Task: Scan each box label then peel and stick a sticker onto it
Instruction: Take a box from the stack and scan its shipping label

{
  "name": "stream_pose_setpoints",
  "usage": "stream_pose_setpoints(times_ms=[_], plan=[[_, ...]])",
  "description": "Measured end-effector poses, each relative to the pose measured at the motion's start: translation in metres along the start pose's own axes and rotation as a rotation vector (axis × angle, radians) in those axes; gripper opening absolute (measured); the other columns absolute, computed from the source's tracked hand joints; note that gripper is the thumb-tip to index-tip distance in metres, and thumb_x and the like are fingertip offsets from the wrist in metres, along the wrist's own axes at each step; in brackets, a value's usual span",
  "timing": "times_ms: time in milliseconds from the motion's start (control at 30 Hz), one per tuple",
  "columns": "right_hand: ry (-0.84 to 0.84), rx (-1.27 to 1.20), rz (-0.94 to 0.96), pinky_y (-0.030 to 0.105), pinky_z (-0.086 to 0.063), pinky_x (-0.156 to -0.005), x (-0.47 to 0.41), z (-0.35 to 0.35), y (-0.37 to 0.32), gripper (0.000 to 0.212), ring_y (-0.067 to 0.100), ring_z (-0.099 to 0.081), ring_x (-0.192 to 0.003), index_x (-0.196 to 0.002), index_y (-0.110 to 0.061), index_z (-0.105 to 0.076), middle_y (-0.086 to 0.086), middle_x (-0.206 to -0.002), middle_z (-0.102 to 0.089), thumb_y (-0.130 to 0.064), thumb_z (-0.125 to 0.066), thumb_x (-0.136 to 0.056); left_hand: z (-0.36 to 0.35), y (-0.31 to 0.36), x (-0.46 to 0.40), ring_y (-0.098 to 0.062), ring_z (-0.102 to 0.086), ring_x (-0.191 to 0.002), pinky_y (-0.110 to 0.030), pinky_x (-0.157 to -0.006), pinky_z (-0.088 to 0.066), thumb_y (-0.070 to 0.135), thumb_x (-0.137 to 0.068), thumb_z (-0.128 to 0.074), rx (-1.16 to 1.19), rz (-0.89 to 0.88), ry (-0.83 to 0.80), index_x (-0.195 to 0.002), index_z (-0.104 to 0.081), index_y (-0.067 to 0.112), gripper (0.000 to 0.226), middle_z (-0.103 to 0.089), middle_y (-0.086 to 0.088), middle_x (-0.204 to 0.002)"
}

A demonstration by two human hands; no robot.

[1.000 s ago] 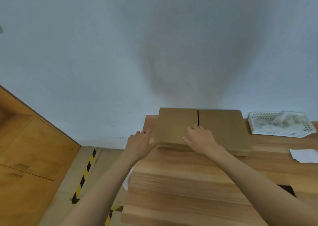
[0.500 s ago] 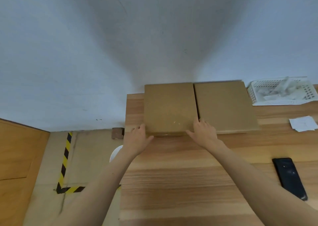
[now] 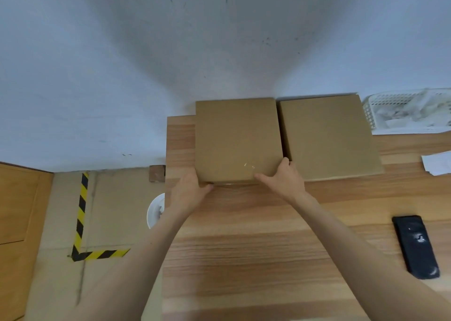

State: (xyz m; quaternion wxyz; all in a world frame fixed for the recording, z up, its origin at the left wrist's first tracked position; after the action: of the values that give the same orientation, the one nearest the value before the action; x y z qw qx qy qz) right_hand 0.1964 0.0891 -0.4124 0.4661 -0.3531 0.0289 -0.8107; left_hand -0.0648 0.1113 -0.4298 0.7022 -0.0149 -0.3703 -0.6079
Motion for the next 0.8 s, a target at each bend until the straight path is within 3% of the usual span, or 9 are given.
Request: stream_pose_setpoints(times_ms=[67, 267, 367, 500, 667, 733, 800], plan=[[-0.045, -0.049, 0.003, 0.048, -0.045, -0.104, -0.002, -0.001, 0.004, 0.098, 0.036, -0.047, -0.129, -0.142, 0.001, -0.031, 0.018, -0.138, -0.045, -0.054, -0.079, -0.077, 0.0, -0.002, 0.0, -0.028, -0.061, -0.101, -0.044, -0.083, -0.051, 0.043, -0.088, -0.071, 0.053, 0.001, 0.004, -0.114, -0.053, 0.016, 0.042, -0.063, -0.003, -0.11], [-0.032, -0.164, 0.093, 0.049, -0.052, -0.096, 0.007, 0.01, 0.018, 0.068, 0.031, -0.056, -0.117, -0.131, -0.008, -0.041, 0.011, -0.128, -0.055, -0.028, -0.08, -0.079, 0.015, -0.002, 0.016, -0.019, -0.061, -0.091, -0.037, -0.076, -0.051, 0.044, -0.081, -0.077, 0.162, -0.002, 0.03, -0.11, -0.058, 0.021, 0.041, -0.064, 0.008, -0.097], [-0.007, -0.194, 0.14, 0.05, -0.05, -0.099, 0.019, 0.027, 0.02, 0.073, 0.029, -0.055, -0.12, -0.137, -0.011, -0.044, 0.009, -0.13, -0.055, -0.036, -0.08, -0.08, 0.029, 0.005, 0.03, -0.014, -0.064, -0.085, -0.029, -0.071, -0.049, 0.036, -0.082, -0.08, 0.305, -0.045, 0.048, -0.104, -0.064, 0.028, 0.029, -0.067, 0.012, -0.091], [0.022, -0.254, 0.186, 0.049, -0.051, -0.098, 0.04, 0.054, 0.024, 0.084, 0.026, -0.057, -0.115, -0.14, -0.016, -0.048, 0.005, -0.126, -0.058, -0.06, -0.076, -0.075, 0.049, 0.024, 0.057, -0.01, -0.066, -0.093, -0.027, -0.082, -0.053, 0.037, -0.087, -0.078, 0.431, -0.112, 0.086, -0.102, -0.062, 0.037, 0.022, -0.071, 0.012, -0.101], [0.012, -0.374, 0.256, 0.04, -0.047, -0.104, 0.064, 0.082, 0.023, 0.081, 0.026, -0.053, -0.128, -0.145, -0.009, -0.046, 0.005, -0.137, -0.058, -0.049, -0.077, -0.083, 0.065, 0.047, 0.094, 0.006, -0.067, -0.071, -0.009, -0.061, -0.044, 0.034, -0.089, -0.077, 0.472, -0.135, 0.143, -0.085, -0.065, 0.033, 0.012, -0.071, 0.017, -0.08], [0.0, -0.407, 0.27, 0.032, -0.049, -0.094, 0.073, 0.088, 0.024, 0.069, 0.022, -0.058, -0.121, -0.137, -0.009, -0.053, 0.001, -0.129, -0.063, -0.047, -0.077, -0.084, 0.067, 0.049, 0.106, 0.008, -0.063, -0.062, -0.012, -0.062, -0.042, 0.034, -0.089, -0.077, 0.502, -0.134, 0.158, -0.078, -0.066, 0.028, 0.017, -0.068, 0.021, -0.066], [-0.003, -0.389, 0.286, 0.024, -0.049, -0.077, 0.082, 0.093, 0.027, 0.053, 0.017, -0.064, -0.104, -0.121, -0.013, -0.06, -0.003, -0.112, -0.068, -0.049, -0.076, -0.084, 0.065, 0.048, 0.115, 0.001, -0.063, -0.062, -0.015, -0.063, -0.044, 0.036, -0.089, -0.076, 0.529, -0.136, 0.168, -0.076, -0.068, 0.022, 0.021, -0.071, 0.014, -0.067]])
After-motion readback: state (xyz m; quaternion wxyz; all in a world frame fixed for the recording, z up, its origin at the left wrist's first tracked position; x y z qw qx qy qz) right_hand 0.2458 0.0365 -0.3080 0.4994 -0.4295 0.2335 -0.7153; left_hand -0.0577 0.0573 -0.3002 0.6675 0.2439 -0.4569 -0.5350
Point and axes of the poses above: each hand's wrist, its own x-axis away from the middle knuckle, its own z-axis out of the back of the hand, y = z × x, the point moved 3 cm from there along -x, towards the middle knuckle
